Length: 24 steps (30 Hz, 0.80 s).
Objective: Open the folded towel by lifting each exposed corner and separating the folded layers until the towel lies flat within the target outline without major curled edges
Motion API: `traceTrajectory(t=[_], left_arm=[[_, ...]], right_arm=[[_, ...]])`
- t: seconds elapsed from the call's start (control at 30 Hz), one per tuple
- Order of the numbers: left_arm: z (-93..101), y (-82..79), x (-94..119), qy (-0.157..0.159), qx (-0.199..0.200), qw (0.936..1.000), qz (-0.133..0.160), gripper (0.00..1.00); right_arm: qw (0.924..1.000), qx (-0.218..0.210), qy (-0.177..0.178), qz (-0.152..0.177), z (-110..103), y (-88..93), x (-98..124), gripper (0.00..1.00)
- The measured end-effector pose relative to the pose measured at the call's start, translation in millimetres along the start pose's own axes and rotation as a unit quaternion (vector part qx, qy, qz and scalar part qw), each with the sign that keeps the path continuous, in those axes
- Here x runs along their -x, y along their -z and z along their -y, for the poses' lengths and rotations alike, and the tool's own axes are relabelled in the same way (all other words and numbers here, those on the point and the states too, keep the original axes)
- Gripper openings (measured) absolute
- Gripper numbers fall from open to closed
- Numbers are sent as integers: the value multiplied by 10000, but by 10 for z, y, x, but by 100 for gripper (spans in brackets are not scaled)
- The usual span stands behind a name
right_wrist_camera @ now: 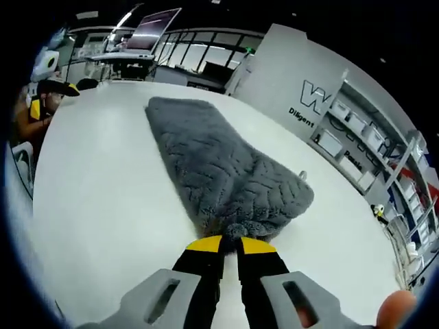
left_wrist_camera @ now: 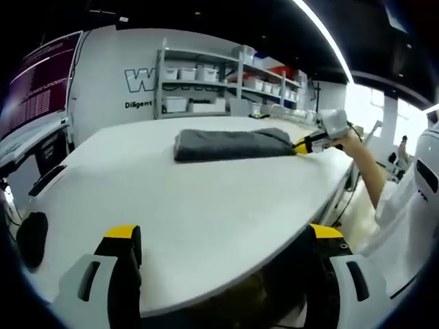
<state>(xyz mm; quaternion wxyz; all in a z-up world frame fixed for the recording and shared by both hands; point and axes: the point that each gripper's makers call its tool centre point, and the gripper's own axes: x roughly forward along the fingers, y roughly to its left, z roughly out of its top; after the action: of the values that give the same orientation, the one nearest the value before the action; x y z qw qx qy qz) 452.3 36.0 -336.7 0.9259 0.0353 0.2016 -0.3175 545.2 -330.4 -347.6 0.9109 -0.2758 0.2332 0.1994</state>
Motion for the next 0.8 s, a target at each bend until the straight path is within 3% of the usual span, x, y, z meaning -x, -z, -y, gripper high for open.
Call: traceTrajectory(t=[0.8], left_arm=[[53,-39,-33,120,-64,9999,-45,97]], right_arm=[[9920,864,-912,136,-779,-269,156,5]])
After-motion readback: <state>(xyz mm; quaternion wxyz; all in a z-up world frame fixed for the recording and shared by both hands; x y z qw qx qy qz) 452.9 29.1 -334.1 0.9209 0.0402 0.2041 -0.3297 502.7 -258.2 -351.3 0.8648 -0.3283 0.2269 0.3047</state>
